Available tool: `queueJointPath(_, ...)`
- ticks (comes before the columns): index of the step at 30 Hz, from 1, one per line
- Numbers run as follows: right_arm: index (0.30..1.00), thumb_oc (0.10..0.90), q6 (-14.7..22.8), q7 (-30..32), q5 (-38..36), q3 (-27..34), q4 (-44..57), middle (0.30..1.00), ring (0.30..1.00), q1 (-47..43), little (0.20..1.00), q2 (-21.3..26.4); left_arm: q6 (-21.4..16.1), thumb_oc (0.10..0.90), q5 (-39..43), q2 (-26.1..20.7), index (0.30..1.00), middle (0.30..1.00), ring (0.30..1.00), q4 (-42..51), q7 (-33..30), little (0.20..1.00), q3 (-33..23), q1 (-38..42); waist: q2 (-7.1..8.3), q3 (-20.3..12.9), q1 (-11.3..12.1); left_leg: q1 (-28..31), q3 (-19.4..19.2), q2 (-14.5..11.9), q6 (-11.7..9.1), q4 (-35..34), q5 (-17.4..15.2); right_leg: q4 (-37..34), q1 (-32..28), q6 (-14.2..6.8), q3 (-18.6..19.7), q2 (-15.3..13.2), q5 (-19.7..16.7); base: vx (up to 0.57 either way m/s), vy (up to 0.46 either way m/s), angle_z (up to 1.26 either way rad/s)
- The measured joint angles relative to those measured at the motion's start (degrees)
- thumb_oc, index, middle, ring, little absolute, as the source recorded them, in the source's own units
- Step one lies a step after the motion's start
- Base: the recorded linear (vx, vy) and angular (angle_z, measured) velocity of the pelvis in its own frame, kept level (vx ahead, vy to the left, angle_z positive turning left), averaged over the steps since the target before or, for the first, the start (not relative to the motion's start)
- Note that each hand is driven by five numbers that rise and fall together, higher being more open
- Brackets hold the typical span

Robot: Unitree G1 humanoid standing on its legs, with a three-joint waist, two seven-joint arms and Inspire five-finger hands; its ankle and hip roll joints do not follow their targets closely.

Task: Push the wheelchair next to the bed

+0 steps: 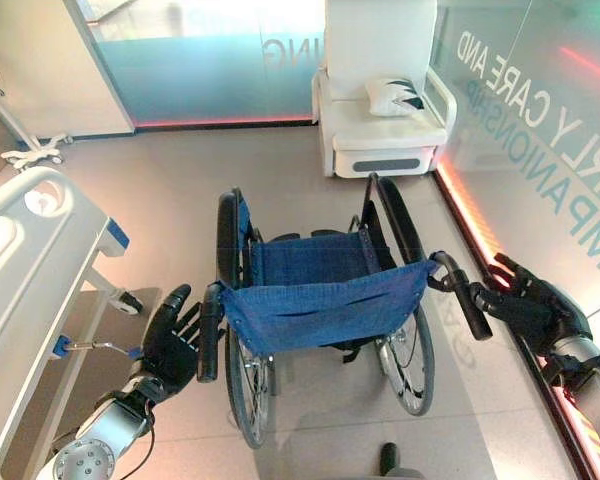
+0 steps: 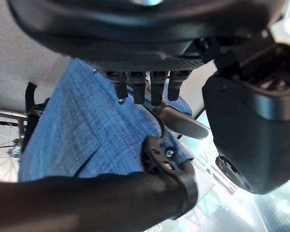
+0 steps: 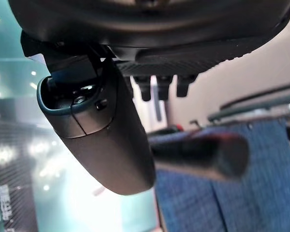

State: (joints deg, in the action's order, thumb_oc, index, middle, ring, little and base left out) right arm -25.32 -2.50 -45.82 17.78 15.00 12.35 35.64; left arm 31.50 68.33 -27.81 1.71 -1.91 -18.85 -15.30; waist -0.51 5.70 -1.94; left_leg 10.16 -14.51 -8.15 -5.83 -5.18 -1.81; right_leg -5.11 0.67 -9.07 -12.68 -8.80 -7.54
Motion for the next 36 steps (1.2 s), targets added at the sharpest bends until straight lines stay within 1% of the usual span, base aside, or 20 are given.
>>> queueJointPath(3,0.900,0.800,0.61,3.29,-2.97,-0.30,-0.04,0.900,0.900,-0.59,0.900,-0.05,0.00,0.800,0.00,0.00,0.900,0.900,0.900,0.00,0.00,0.900,0.00,0.00,-0.14,0.08,0.54,0.01,0.01,0.00,-0.01,0.00,0.01,-0.01,-0.06,0.00,-0.10,-0.02,0.00,0.00,0.000,0.00)
queueJointPath(6,0.900,0.800,1.72,5.00,-4.77,-0.43,-0.05,0.900,0.900,-0.95,0.900,-0.10,0.00,0.800,0.00,0.01,0.900,0.900,0.900,0.00,0.01,0.900,0.00,0.00,-0.35,0.20,1.09,0.00,0.05,-0.02,-0.02,0.00,0.01,0.00,-0.07,0.00,-0.17,-0.01,0.00,0.00,0.000,0.00)
queueJointPath(7,0.900,0.800,2.30,5.29,-6.66,-0.48,-0.04,0.900,0.900,-0.96,0.900,-0.36,0.00,0.800,-0.01,0.01,0.900,0.900,0.900,0.00,0.02,0.900,0.00,0.00,-0.44,0.26,1.28,-0.03,0.07,-0.01,-0.02,0.01,0.01,0.01,-0.07,0.00,-0.18,-0.01,0.00,0.01,0.003,0.04)
queueJointPath(11,0.900,0.800,3.23,5.41,-6.87,-0.86,-0.02,0.900,0.900,-0.96,0.900,-0.68,-0.01,0.800,-0.01,0.02,0.900,0.900,0.900,0.00,0.03,0.900,-0.01,-0.01,-0.48,0.28,1.78,0.08,0.05,-0.01,-0.02,0.01,0.01,0.01,-0.07,0.00,-0.42,-0.02,0.00,0.01,0.001,0.02)
queueJointPath(18,0.900,0.800,3.31,5.34,-6.87,-0.89,-0.03,0.900,0.900,-0.96,0.900,-0.93,-0.01,0.800,-0.01,0.02,0.900,0.900,0.900,0.00,0.12,0.900,-0.01,-0.01,-0.47,0.28,1.93,0.00,-0.02,0.00,-0.02,0.00,0.01,0.01,-0.19,0.00,-0.44,-0.03,0.00,0.00,0.000,0.00)
queueJointPath(20,0.900,0.800,4.29,5.34,-7.12,-1.11,-0.03,0.900,0.900,-0.95,0.900,-0.94,-0.01,0.800,-0.01,0.02,0.900,0.900,0.900,0.00,0.12,0.900,-0.01,-0.01,-0.46,0.29,1.97,0.02,-0.08,0.00,-0.01,0.00,0.00,0.00,-0.21,0.00,-0.48,-0.05,0.01,0.00,0.000,0.00)
queueJointPath(22,0.900,0.800,6.27,5.31,-9.23,-1.16,-0.02,0.900,0.900,-1.15,0.900,-1.09,-0.01,0.800,-0.01,0.04,0.900,0.900,0.900,0.00,0.21,0.900,-0.01,0.00,-0.46,0.29,1.94,0.04,-0.08,-0.01,-0.01,0.00,0.00,0.00,-0.21,0.00,-0.48,-0.04,0.01,0.00,0.000,0.00)
queueJointPath(25,0.900,0.800,7.98,5.31,-9.19,-1.14,-0.02,0.900,0.900,-1.43,0.900,-1.61,-0.01,0.800,-0.02,0.04,0.900,0.900,0.900,0.00,0.85,0.900,-0.01,0.00,-0.46,0.29,1.88,0.07,-0.07,0.00,-0.02,0.01,0.01,0.00,-0.21,0.00,-0.46,-0.03,0.00,0.00,0.000,0.00)
queueJointPath(31,0.900,0.800,7.93,5.33,-7.86,-1.15,-0.03,0.900,0.900,-1.27,0.900,-2.52,-0.02,0.800,-0.02,0.04,0.900,0.900,0.900,0.00,1.26,0.900,-0.02,-0.01,-0.47,0.29,1.71,0.33,-0.08,0.01,-0.02,0.01,0.01,0.01,-0.21,0.00,-0.44,-0.04,0.00,0.00,0.000,0.00)
queueJointPath(33,0.900,0.800,7.94,5.47,-5.12,-1.15,-0.06,0.900,0.900,-1.31,0.900,-2.51,-0.02,0.800,-0.02,0.04,0.900,0.900,0.900,0.00,1.25,0.900,-0.02,0.05,-0.47,0.29,1.68,0.31,-0.07,0.01,-0.02,0.01,0.01,0.01,-0.22,0.00,-0.44,-0.04,0.00,0.00,0.000,0.00)
queueJointPath(36,0.900,0.800,7.94,6.08,1.03,-1.19,-0.41,0.900,0.900,-1.50,0.900,-2.23,-0.02,0.800,-0.02,0.03,0.900,0.900,0.900,0.00,1.16,0.900,-0.01,0.08,-0.47,0.29,1.74,0.07,-0.06,0.01,-0.02,0.01,0.01,0.00,-0.27,0.00,-0.45,-0.05,0.00,0.00,0.000,0.00)
